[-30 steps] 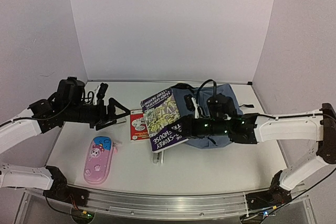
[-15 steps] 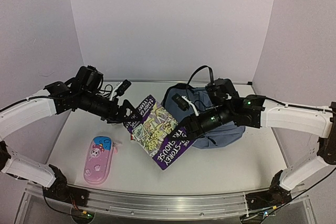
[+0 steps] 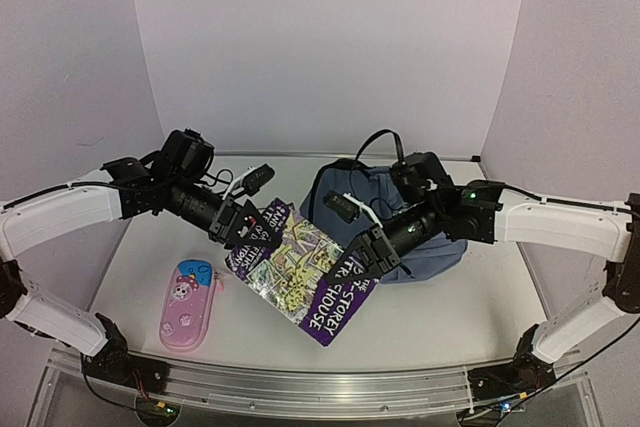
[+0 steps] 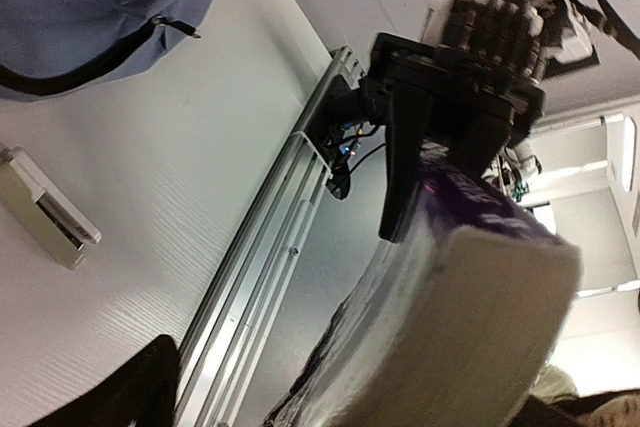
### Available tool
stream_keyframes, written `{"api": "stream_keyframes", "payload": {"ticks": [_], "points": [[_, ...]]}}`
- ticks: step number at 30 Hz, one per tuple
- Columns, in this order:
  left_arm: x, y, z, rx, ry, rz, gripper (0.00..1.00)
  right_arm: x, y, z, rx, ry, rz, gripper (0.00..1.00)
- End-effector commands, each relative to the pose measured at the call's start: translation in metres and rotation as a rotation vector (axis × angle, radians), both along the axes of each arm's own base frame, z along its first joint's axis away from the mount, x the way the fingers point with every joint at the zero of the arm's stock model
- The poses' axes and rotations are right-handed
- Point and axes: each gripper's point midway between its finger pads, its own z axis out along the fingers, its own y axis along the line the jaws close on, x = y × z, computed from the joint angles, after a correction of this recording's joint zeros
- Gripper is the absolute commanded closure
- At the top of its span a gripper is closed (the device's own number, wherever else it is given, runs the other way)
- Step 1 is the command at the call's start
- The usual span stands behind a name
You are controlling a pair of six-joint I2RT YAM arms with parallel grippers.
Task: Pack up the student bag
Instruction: Pick up the book from the center of the board.
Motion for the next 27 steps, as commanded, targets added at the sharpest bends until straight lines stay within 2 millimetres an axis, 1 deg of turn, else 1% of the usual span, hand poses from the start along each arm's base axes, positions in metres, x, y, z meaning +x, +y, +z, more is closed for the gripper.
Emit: {"api": "stream_keyframes", "payload": {"ticks": [1, 6, 11, 12, 13, 14, 16, 17, 18, 19, 20, 21, 23, 25, 27], "points": [[-0.013, -0.004, 0.024, -0.099, -0.023, -0.077, 0.29, -0.002, 0.009, 0.037, 0.136, -0.084, 0.067, 1.0], [-0.014, -0.003, 0.024, -0.118, -0.013, -0.067, 0.59, -0.001, 0.009, 0.034, 0.129, -0.084, 0.063, 1.0], [-0.013, -0.004, 0.017, -0.108, 0.007, -0.064, 0.94, 0.001, 0.008, 0.035, 0.126, -0.098, 0.045, 1.0], [-0.013, -0.004, 0.017, -0.107, 0.006, -0.061, 0.98, 0.003, 0.008, 0.036, 0.124, -0.108, 0.031, 1.0], [-0.012, -0.004, 0.017, -0.105, 0.0, -0.054, 1.0, 0.006, 0.008, 0.036, 0.12, -0.12, 0.012, 0.97], [-0.01, -0.003, 0.017, -0.1, -0.014, -0.037, 1.0, 0.011, 0.008, 0.037, 0.113, -0.134, -0.017, 0.84], [0.003, 0.001, 0.014, -0.068, -0.058, 0.048, 1.0, 0.026, 0.005, 0.038, 0.094, -0.162, -0.098, 0.47], [0.012, 0.005, 0.011, -0.042, -0.078, 0.104, 1.0, 0.034, 0.003, 0.04, 0.088, -0.175, -0.135, 0.33], [0.024, 0.012, 0.006, -0.015, -0.092, 0.172, 1.0, 0.043, 0.001, 0.041, 0.08, -0.194, -0.182, 0.22], [0.036, 0.02, 0.002, 0.004, -0.091, 0.233, 1.0, 0.051, -0.002, 0.044, 0.072, -0.216, -0.228, 0.15], [0.047, 0.028, -0.002, 0.015, -0.083, 0.287, 1.0, 0.059, -0.005, 0.046, 0.066, -0.236, -0.269, 0.09], [0.058, 0.038, -0.007, 0.022, -0.063, 0.339, 1.0, 0.064, -0.008, 0.05, 0.065, -0.253, -0.301, 0.08], [0.069, 0.047, -0.001, -0.008, -0.07, 0.401, 1.0, 0.083, -0.014, 0.055, 0.035, -0.3, -0.414, 0.04], [0.078, 0.055, 0.006, -0.028, -0.08, 0.461, 1.0, 0.106, -0.024, 0.054, -0.034, -0.345, -0.544, 0.03], [0.094, 0.068, 0.011, -0.018, -0.087, 0.554, 1.0, 0.125, -0.034, 0.05, -0.106, -0.382, -0.651, 0.06]]}}
